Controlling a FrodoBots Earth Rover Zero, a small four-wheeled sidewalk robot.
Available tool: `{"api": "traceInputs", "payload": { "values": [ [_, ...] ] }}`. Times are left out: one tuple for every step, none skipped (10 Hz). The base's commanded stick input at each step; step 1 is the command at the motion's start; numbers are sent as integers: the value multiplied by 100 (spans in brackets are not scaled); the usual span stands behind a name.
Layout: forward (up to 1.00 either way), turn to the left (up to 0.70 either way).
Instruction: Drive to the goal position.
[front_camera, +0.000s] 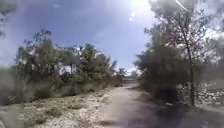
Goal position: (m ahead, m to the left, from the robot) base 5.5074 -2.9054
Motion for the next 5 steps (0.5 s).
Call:
{"api": "traceInputs", "payload": {
  "values": [
    [70, -3],
    [70, -21],
    [70, -30],
    [70, -12],
    [70, 0]
  ]
}}
